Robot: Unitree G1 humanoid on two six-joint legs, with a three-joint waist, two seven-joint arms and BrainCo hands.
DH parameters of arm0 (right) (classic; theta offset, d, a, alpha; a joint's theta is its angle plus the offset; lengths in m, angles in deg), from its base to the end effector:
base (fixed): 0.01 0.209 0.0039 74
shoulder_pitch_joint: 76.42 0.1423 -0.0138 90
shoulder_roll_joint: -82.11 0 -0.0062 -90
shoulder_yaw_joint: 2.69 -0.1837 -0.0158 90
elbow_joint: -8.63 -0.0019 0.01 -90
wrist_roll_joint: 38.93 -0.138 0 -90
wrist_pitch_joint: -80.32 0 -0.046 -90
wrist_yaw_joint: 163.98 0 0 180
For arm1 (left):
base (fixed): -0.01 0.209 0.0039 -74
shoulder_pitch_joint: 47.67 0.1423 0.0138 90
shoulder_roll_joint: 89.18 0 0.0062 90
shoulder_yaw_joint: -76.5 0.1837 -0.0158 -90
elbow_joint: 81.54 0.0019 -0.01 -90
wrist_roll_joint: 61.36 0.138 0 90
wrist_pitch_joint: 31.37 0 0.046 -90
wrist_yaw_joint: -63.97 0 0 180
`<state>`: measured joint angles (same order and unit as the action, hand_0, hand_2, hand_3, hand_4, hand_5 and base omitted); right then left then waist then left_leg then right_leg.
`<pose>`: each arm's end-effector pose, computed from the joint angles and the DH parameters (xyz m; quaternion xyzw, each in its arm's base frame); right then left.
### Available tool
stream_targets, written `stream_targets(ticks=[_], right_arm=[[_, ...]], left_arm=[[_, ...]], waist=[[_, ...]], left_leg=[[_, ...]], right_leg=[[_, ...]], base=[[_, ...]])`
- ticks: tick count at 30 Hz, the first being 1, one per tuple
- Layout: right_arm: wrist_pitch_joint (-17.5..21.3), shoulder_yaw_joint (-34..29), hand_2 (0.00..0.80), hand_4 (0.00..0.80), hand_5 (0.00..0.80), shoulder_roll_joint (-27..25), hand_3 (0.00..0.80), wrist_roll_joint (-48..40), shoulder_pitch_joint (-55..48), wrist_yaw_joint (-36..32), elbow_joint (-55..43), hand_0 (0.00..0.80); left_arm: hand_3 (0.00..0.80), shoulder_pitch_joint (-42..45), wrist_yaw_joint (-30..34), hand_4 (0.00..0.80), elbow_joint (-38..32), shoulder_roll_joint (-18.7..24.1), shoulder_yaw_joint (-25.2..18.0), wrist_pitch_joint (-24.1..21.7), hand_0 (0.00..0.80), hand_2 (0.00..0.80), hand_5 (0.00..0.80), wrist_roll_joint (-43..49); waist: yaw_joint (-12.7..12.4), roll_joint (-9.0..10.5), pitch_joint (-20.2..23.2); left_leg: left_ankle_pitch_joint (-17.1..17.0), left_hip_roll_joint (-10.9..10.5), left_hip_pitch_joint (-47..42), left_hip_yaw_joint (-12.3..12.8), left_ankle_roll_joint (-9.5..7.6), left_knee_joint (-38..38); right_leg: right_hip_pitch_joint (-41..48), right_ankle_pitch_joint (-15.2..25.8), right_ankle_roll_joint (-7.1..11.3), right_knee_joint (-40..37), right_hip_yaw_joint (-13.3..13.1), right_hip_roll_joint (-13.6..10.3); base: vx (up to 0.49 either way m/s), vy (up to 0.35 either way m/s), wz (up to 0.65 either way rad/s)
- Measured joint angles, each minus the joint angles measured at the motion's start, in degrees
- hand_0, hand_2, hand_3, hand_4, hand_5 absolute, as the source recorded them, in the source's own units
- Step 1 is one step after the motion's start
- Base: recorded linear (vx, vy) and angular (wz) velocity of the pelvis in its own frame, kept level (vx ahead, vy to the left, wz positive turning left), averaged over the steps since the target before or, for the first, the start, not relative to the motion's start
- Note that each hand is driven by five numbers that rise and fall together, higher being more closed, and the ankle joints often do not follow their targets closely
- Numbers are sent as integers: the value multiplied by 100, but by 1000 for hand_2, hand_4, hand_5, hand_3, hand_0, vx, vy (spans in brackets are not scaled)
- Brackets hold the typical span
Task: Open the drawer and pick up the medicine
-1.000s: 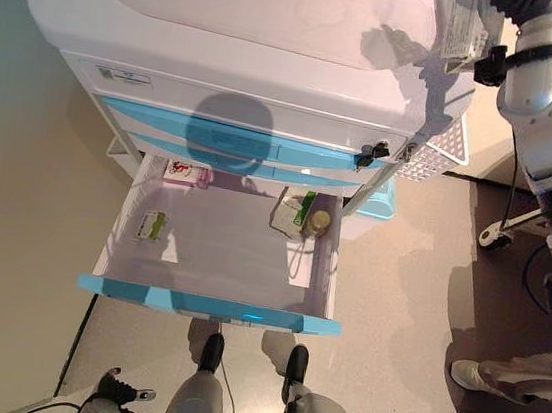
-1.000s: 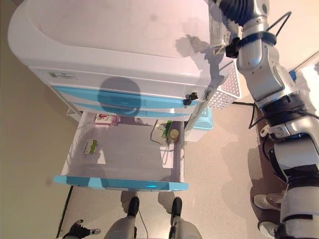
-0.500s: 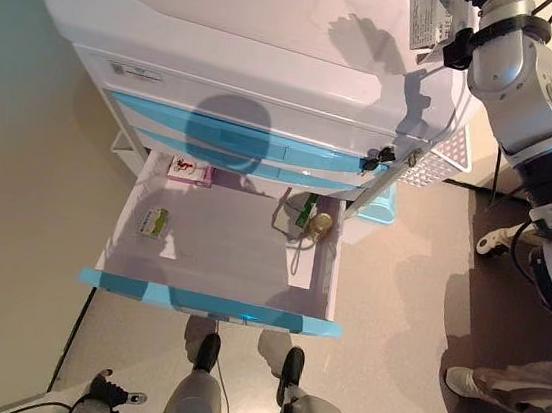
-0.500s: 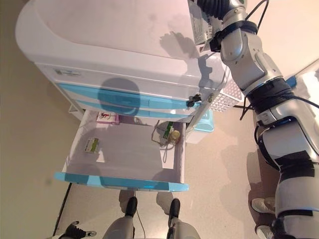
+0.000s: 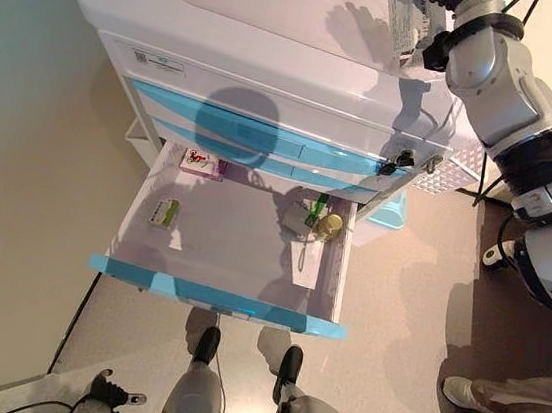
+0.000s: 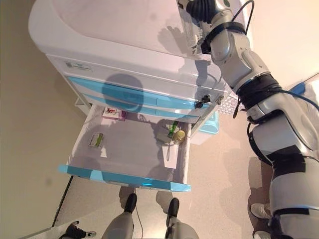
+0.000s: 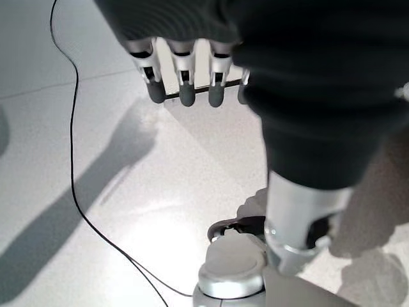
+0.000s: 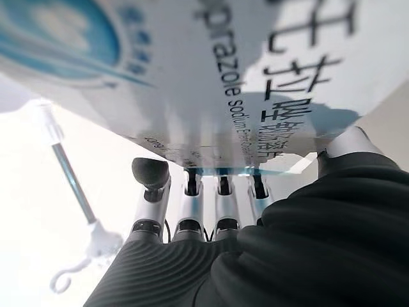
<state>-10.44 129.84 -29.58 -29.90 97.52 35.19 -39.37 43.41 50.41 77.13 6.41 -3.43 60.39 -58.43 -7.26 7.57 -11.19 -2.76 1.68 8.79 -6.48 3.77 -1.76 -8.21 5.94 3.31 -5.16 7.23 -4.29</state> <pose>0.3532 -0.1477 0.3263 -0.5271 -0.3506 -0.1112 0.7661 0.0683 0.2690 -0.1019 0.2891 0.5557 0.1148 0.7710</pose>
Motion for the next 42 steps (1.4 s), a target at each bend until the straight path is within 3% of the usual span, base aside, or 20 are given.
stream_targets(ticks=[8, 21, 22, 23, 24, 25, 42], right_arm=[[-5, 138, 800, 800, 800, 346, 800, 111, 226, -36, 445, 800], [-78, 325, 800, 800, 800, 358, 800, 275, 368, -51, 936, 800], [-80, 325, 590, 590, 590, 358, 590, 276, 372, -51, 952, 590], [-77, 325, 464, 464, 464, 370, 464, 277, 375, -51, 981, 464], [-76, 325, 82, 82, 82, 388, 82, 277, 384, -51, 1024, 82], [-80, 325, 0, 0, 0, 391, 0, 277, 389, -51, 1056, 0], [-89, 325, 0, 0, 0, 519, 0, 283, 389, -50, 1126, 0]], left_arm=[[0, -31, -11, 0, -2, 29, 97, -36, 0, 0, 0, -43], [0, -159, -40, 0, -5, 94, 234, -102, 0, 0, 0, -196], [0, -159, -49, 0, -4, 96, 234, -101, 0, 0, 0, -196], [0, -158, -57, 0, 0, 96, 235, -100, 0, 0, 0, -196], [0, -160, -58, 0, 0, 96, 235, -101, 0, 0, 0, -196], [0, -161, -60, 0, -3, 97, 235, -103, 0, 0, 0, -198], [0, -173, -63, 0, -1, 98, 249, -99, 0, 0, 0, -198]], waist=[[-26, 9, -4], [-170, 11, -6], [-176, 11, -6], [-179, 11, -7], [-179, 11, -7], [-179, 11, -7], [-170, 7, -10]], left_leg=[[3, 0, 116, -50, 17, 59], [-3, -5, 309, -161, 32, 127], [-3, -5, 315, -163, 32, 127], [-3, -9, 329, -171, 32, 129], [-3, -10, 338, -177, 32, 133], [-4, -11, 354, -186, 33, 139], [-12, -11, 393, -221, 42, 145]], right_leg=[[-56, 6, -9, 0, 71, 2], [-173, 12, -18, 0, 153, 6], [-173, 12, -18, 0, 162, 5], [-178, 11, -17, 0, 175, 2], [-182, 11, -17, 0, 180, 2], [-191, 11, -17, 0, 189, 1], [-214, 11, -18, 0, 225, 3]], base=[[5, -2, 3], [3, -2, 2], [3, 3, 5], [3, 3, 5], [1, 8, 5], [1, 7, 4], [1, 2, 1]])
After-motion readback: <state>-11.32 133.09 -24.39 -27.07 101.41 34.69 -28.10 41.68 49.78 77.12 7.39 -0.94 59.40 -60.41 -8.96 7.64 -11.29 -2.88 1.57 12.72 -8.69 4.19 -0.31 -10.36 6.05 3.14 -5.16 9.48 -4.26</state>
